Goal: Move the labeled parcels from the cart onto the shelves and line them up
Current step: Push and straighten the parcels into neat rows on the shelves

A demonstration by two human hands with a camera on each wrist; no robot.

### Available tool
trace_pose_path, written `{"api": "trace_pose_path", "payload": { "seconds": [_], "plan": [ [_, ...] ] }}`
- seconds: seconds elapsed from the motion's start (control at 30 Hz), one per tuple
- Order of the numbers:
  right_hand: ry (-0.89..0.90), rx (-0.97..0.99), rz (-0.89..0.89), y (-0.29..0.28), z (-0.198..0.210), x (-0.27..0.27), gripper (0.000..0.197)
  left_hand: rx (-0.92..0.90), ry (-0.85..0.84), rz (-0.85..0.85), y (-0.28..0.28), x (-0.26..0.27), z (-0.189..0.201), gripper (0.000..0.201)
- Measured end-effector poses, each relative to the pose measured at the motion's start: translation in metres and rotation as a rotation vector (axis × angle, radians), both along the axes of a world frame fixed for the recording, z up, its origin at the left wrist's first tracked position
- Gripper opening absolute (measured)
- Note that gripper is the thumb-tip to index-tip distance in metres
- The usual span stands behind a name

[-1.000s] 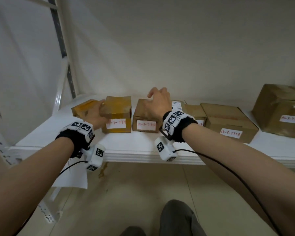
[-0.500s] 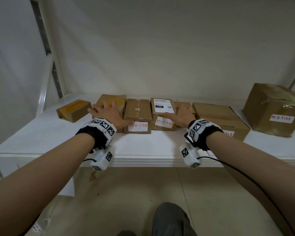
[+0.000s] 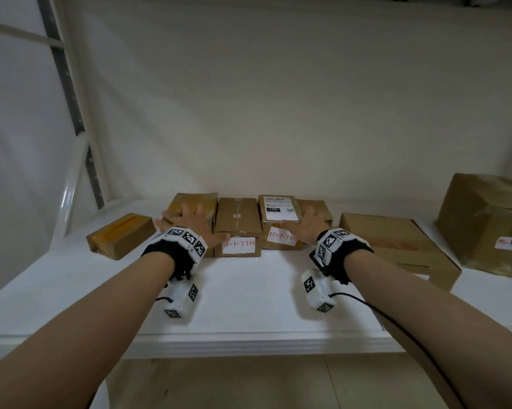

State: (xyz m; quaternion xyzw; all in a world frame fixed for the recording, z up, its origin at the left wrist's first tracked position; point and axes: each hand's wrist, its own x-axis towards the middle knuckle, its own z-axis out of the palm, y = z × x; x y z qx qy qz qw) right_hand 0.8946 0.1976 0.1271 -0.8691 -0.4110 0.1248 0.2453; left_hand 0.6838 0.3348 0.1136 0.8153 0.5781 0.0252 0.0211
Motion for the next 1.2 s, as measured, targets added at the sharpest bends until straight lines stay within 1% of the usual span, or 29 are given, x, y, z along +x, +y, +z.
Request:
{"api": "trace_pose_path", "payload": {
  "seconds": [0.17, 0.23, 0.3, 0.33, 0.37, 0.4, 0.43, 0.5, 0.53, 0.6, 0.63, 0.7, 0.77, 0.8, 0.87, 0.9, 0.97, 1.03, 1.1, 1.2],
  "plan": [
    [0.029, -0.027, -0.029, 0.016, -0.008, 0.007, 0.084, 0.007, 0.005, 0.014, 0.016, 0.008, -0.002, 0.115],
    [0.057, -0.028, -0.010, 0.012, -0.006, 0.010, 0.086, 0.018, -0.002, 0.020, 0.018, 0.011, -0.002, 0.114],
    [0.098, -0.041, 0.047, 0.012, -0.006, 0.018, 0.087, 0.021, 0.001, 0.020, 0.018, 0.013, -0.003, 0.113],
    [0.144, -0.014, 0.069, 0.011, -0.003, 0.022, 0.097, 0.019, 0.005, 0.020, 0.019, 0.013, -0.003, 0.113],
    [0.186, 0.035, 0.066, 0.008, -0.001, 0.025, 0.112, 0.015, 0.007, 0.018, 0.019, 0.012, -0.003, 0.113],
    [0.215, 0.111, 0.045, 0.005, -0.001, 0.032, 0.121, 0.011, 0.011, 0.019, 0.020, 0.012, -0.003, 0.114],
    [0.199, 0.173, 0.023, -0.001, -0.001, 0.037, 0.115, 0.004, 0.013, 0.019, 0.020, 0.012, -0.003, 0.115],
    [0.117, 0.238, -0.021, -0.022, 0.007, 0.042, 0.082, -0.004, 0.025, 0.016, 0.018, 0.012, -0.001, 0.115],
    [0.068, 0.254, -0.062, -0.031, 0.008, 0.050, 0.070, -0.007, 0.035, 0.016, 0.016, 0.011, -0.001, 0.115],
    [0.007, 0.178, -0.155, -0.051, 0.011, 0.072, 0.058, -0.017, 0.059, 0.009, 0.015, 0.011, 0.000, 0.118],
    [-0.017, 0.099, -0.193, -0.063, 0.014, 0.079, 0.057, -0.022, 0.069, 0.008, 0.014, 0.011, 0.002, 0.120],
    [-0.058, -0.095, -0.268, -0.090, 0.020, 0.094, 0.069, -0.043, 0.073, 0.001, 0.015, 0.009, 0.002, 0.122],
    [-0.151, -0.246, -0.311, -0.118, 0.027, 0.105, 0.083, -0.068, 0.070, -0.031, 0.016, 0.008, 0.003, 0.123],
    [-0.171, -0.292, -0.301, -0.129, 0.030, 0.110, 0.088, -0.074, 0.070, -0.045, 0.017, 0.007, 0.003, 0.123],
    [-0.149, -0.405, -0.241, -0.147, 0.033, 0.119, 0.098, -0.082, 0.066, -0.043, 0.018, 0.006, 0.003, 0.124],
    [-0.141, -0.477, -0.205, -0.152, 0.035, 0.121, 0.100, -0.084, 0.073, -0.039, 0.016, 0.005, 0.004, 0.125],
    [-0.142, -0.620, -0.142, -0.161, 0.040, 0.118, 0.094, -0.080, 0.074, -0.037, 0.011, 0.004, 0.006, 0.123],
    [-0.173, -0.658, -0.119, -0.160, 0.036, 0.121, 0.098, -0.071, 0.076, -0.037, 0.006, 0.004, 0.007, 0.120],
    [-0.220, -0.608, -0.143, -0.154, 0.027, 0.122, 0.100, -0.062, 0.082, -0.034, 0.003, 0.003, 0.009, 0.118],
    [-0.258, -0.486, -0.221, -0.142, 0.013, 0.123, 0.086, -0.064, 0.072, -0.033, 0.005, 0.002, 0.009, 0.119]
  ]
}}
